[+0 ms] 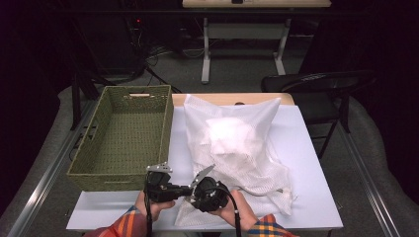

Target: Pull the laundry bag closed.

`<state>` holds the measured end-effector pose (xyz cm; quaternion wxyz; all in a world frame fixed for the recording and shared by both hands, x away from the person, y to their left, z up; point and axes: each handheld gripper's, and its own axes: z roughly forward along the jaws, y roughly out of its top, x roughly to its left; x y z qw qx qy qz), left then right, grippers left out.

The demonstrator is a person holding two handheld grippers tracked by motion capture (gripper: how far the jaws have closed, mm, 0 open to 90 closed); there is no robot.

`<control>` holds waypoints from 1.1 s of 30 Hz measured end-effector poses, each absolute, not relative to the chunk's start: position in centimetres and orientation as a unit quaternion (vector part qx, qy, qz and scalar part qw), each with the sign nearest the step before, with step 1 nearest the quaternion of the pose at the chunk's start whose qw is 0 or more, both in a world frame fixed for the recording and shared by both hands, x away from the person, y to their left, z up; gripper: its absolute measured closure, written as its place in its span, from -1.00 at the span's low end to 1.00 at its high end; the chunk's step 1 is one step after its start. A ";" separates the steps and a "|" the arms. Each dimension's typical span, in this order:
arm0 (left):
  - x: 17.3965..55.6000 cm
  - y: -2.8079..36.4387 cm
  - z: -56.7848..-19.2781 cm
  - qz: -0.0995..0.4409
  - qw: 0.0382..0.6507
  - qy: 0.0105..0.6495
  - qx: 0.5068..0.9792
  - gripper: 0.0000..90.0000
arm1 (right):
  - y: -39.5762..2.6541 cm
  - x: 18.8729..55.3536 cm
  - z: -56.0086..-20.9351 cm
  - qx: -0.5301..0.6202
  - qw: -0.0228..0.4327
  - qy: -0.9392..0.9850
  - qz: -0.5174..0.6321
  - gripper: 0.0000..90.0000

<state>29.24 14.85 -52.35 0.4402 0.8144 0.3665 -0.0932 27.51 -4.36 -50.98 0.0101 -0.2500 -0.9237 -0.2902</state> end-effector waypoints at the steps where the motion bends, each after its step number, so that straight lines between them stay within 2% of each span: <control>1: 29.2 14.8 -52.3 -0.090 0.441 0.366 0.815 0.95 | -4.4 27.5 -50.8 -0.251 0.013 -0.924 -0.288 0.77; 11: 29.2 14.6 -52.3 -0.087 0.442 0.363 0.816 0.95 | -4.5 27.7 -50.7 -0.257 0.042 -0.920 -0.294 0.73; 16: 29.1 14.4 -52.4 -0.088 0.442 0.361 0.817 0.94 | -4.3 28.1 -51.2 -0.275 0.054 -0.913 -0.296 0.81; 21: 29.1 14.7 -52.2 -0.092 0.442 0.359 0.817 0.92 | -4.1 28.1 -51.5 -0.276 0.045 -0.915 -0.291 0.88; 23: 29.2 14.8 -52.3 -0.101 0.442 0.359 0.816 0.86 | -4.0 28.0 -51.4 -0.273 0.042 -0.917 -0.289 0.88; 25: 29.3 14.9 -52.5 -0.114 0.445 0.360 0.812 0.72 | -4.0 27.9 -51.3 -0.272 0.036 -0.917 -0.290 0.89; 28: 29.4 14.9 -52.7 -0.127 0.446 0.362 0.809 0.65 | -4.0 27.8 -51.2 -0.267 0.026 -0.919 -0.291 0.89; 33: 29.3 14.9 -52.6 -0.119 0.438 0.363 0.814 0.88 | -4.0 27.8 -51.2 -0.266 0.025 -0.919 -0.288 0.89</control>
